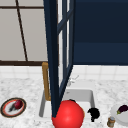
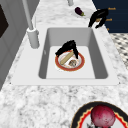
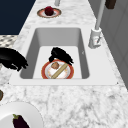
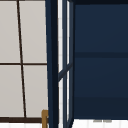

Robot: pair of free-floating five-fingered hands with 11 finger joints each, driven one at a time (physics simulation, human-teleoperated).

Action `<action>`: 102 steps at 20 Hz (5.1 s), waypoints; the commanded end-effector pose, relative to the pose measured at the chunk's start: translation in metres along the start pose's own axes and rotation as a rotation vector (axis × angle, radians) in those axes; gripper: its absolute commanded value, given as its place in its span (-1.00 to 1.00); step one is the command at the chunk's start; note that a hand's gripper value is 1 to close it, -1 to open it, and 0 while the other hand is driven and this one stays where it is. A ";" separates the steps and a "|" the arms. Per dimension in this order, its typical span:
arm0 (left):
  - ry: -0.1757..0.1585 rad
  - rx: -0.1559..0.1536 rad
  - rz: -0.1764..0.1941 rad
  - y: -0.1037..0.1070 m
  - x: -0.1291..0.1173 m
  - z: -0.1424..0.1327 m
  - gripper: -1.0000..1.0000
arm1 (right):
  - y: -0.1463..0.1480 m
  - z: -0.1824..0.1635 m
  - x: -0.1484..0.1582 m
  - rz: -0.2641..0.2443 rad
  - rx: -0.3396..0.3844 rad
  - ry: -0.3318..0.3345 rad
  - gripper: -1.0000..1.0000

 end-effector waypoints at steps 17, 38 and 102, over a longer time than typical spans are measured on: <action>-0.040 0.068 0.268 -0.042 0.024 0.000 -1.00 | 0.000 0.000 0.000 0.000 0.000 0.000 0.00; -0.078 0.064 0.407 -0.038 0.037 0.022 -1.00 | 0.000 0.000 0.000 0.000 0.000 0.000 0.00; -0.010 0.038 0.115 -0.025 0.067 0.043 1.00 | 0.000 0.000 0.000 0.000 0.000 0.000 0.00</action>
